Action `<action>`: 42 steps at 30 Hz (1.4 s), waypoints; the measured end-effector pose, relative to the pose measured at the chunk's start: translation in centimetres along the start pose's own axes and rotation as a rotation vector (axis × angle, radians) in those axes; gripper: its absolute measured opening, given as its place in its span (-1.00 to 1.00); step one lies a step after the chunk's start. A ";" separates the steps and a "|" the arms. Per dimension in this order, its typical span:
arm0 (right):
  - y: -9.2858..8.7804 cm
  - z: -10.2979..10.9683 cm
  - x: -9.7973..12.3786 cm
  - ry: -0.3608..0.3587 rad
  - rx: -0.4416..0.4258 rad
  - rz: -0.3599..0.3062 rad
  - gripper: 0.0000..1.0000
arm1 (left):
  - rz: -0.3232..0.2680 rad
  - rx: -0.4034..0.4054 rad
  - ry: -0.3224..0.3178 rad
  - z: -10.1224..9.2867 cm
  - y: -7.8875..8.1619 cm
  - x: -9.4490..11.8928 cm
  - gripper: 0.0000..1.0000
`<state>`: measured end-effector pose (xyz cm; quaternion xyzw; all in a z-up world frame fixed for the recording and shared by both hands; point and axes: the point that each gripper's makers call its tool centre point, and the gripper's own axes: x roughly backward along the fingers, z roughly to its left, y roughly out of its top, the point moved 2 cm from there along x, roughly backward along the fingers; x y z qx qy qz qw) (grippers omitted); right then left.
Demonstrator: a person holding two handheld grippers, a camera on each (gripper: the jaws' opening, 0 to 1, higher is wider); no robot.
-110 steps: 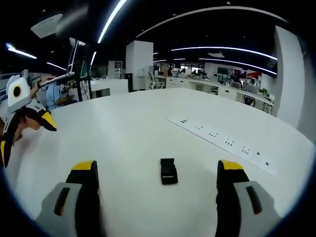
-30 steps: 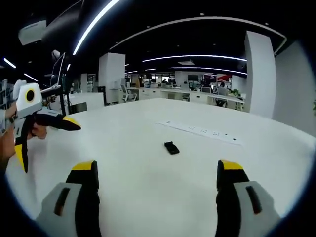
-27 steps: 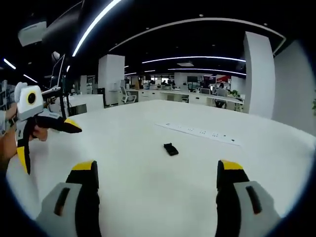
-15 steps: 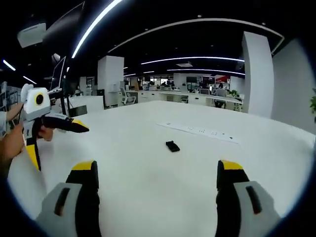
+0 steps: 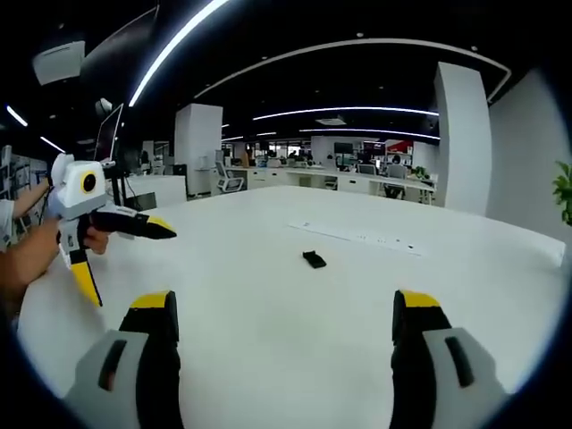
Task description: Snap the two parts of the plastic buckle together until the buckle closes and remains connected.
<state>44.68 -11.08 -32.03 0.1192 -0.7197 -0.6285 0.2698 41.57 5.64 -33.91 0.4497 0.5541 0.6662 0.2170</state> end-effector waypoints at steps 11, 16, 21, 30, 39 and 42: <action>-0.3 0.5 1.4 0.004 -0.013 -0.022 1.00 | 0.017 -0.009 0.018 0.5 -0.5 -0.1 0.99; -0.3 1.3 2.8 0.011 -0.030 -0.038 1.00 | 0.014 -0.001 0.015 0.7 -0.5 -0.2 0.99; -0.5 1.1 3.3 0.010 -0.031 -0.046 1.00 | 0.018 0.012 0.005 0.5 -0.7 -0.3 0.99; -1.9 1.4 4.6 -0.012 -0.045 -0.032 1.00 | 0.021 0.025 0.015 0.8 -0.9 -0.3 0.99; -1.7 1.1 5.8 -0.030 -0.059 -0.071 1.00 | 0.034 0.022 0.012 0.6 -1.4 -0.5 0.99; -1.7 1.1 5.8 -0.030 -0.058 -0.068 1.00 | 0.033 0.026 0.013 0.6 -1.4 -0.5 0.99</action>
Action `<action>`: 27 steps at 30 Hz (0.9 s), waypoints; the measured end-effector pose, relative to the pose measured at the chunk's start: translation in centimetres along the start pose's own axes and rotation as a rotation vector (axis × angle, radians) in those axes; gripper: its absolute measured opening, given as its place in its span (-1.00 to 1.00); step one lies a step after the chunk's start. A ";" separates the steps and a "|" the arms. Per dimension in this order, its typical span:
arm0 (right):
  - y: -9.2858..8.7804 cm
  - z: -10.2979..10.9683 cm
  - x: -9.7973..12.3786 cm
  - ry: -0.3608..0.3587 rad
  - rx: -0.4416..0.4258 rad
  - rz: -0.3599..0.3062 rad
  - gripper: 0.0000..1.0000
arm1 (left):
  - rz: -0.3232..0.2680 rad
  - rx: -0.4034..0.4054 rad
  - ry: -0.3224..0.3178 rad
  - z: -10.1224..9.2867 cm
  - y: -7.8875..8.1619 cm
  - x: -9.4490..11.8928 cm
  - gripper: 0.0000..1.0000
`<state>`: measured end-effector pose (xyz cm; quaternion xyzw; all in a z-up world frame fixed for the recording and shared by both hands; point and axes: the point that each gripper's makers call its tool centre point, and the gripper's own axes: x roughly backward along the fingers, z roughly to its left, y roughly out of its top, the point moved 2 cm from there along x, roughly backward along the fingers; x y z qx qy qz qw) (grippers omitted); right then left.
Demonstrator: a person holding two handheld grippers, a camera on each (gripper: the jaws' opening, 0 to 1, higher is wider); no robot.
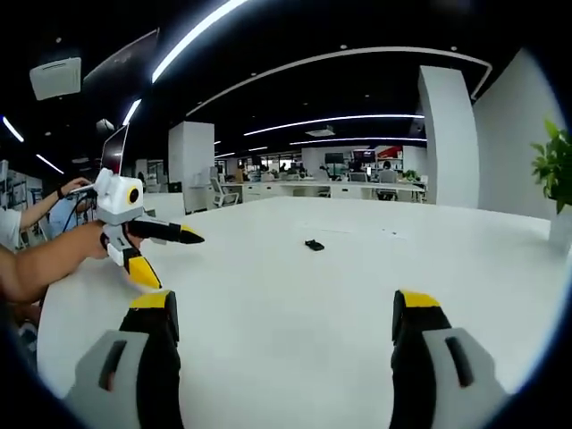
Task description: Snap the two parts of the plastic buckle together until the buckle closes and remains connected.
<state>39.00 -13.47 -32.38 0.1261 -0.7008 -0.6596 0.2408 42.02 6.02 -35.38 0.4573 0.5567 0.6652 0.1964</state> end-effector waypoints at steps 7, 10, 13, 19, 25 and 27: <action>-0.2 -0.1 0.1 -0.002 0.012 0.007 1.00 | -0.023 0.009 -0.016 -0.5 0.6 0.2 0.99; -0.2 -0.2 0.1 -0.006 0.016 0.007 1.00 | -0.013 0.008 -0.017 -0.1 0.4 -0.1 0.99; -0.1 -0.1 0.1 -0.008 0.020 0.004 1.00 | -0.013 0.013 -0.016 0.0 0.4 -0.1 0.99; -0.2 -0.1 0.1 -0.006 0.024 0.003 1.00 | -0.013 0.009 -0.016 0.1 0.4 -0.1 0.99; 0.0 0.1 0.3 -0.007 0.027 -0.011 1.00 | -0.014 0.012 -0.015 0.3 0.5 -0.2 0.99; 0.0 0.0 0.3 -0.006 0.029 -0.008 1.00 | -0.012 0.009 -0.015 0.4 0.5 -0.2 0.99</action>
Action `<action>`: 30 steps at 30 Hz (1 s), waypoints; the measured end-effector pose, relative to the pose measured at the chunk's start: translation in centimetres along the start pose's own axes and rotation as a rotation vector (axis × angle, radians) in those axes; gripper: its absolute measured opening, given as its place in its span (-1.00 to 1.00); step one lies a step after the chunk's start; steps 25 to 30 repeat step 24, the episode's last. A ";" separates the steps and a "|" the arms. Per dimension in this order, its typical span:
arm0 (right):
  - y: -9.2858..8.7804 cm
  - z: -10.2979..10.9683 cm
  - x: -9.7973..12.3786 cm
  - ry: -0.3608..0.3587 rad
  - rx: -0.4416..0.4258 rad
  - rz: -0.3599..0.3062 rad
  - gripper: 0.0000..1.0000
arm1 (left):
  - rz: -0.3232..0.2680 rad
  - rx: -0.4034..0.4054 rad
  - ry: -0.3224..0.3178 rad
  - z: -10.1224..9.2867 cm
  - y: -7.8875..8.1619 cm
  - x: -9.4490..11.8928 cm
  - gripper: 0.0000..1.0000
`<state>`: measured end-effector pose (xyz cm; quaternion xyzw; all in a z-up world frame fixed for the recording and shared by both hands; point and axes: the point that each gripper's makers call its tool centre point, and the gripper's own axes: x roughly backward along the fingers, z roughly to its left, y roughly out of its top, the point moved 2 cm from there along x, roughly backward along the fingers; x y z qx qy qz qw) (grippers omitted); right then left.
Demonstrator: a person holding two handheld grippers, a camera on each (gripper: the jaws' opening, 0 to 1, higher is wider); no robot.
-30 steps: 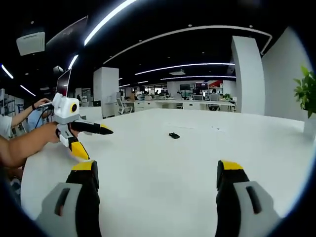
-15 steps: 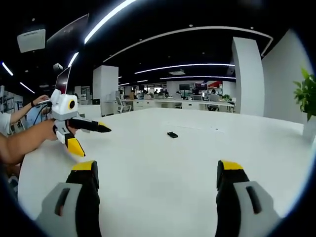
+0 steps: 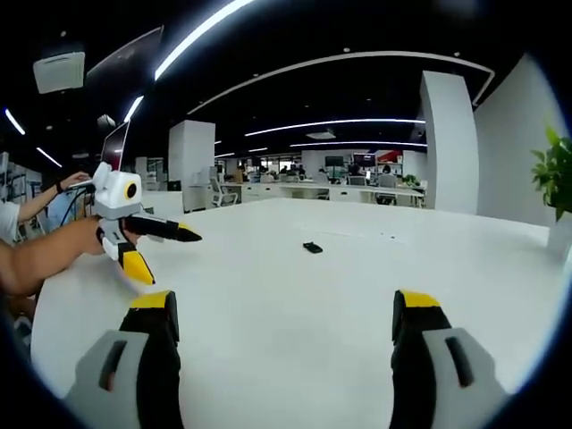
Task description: Snap the two parts of the plastic buckle together until the buckle closes and remains connected.
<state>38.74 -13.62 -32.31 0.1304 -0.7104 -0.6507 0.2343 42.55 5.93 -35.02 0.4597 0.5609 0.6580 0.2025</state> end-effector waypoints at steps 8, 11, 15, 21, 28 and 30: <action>-0.1 0.4 0.3 0.001 0.004 0.003 1.00 | 0.005 0.000 0.001 -0.2 -0.2 0.0 0.99; -0.1 0.3 0.3 -0.002 0.007 0.005 1.00 | 0.003 -0.003 0.000 -0.4 -0.1 0.1 0.99; -0.1 0.2 0.2 -0.004 0.008 0.010 1.00 | -0.002 -0.005 -0.001 -0.6 0.1 0.2 0.99; -0.1 0.1 -0.1 -0.003 0.008 0.012 1.00 | 0.005 -0.012 -0.003 -0.8 0.0 0.1 0.99; 0.0 0.1 -0.2 -0.003 0.005 0.010 1.00 | 0.006 -0.009 0.001 -0.5 0.1 0.2 0.99; 0.0 0.1 -0.2 -0.003 0.005 0.010 1.00 | 0.006 -0.009 0.001 -0.5 0.1 0.2 0.99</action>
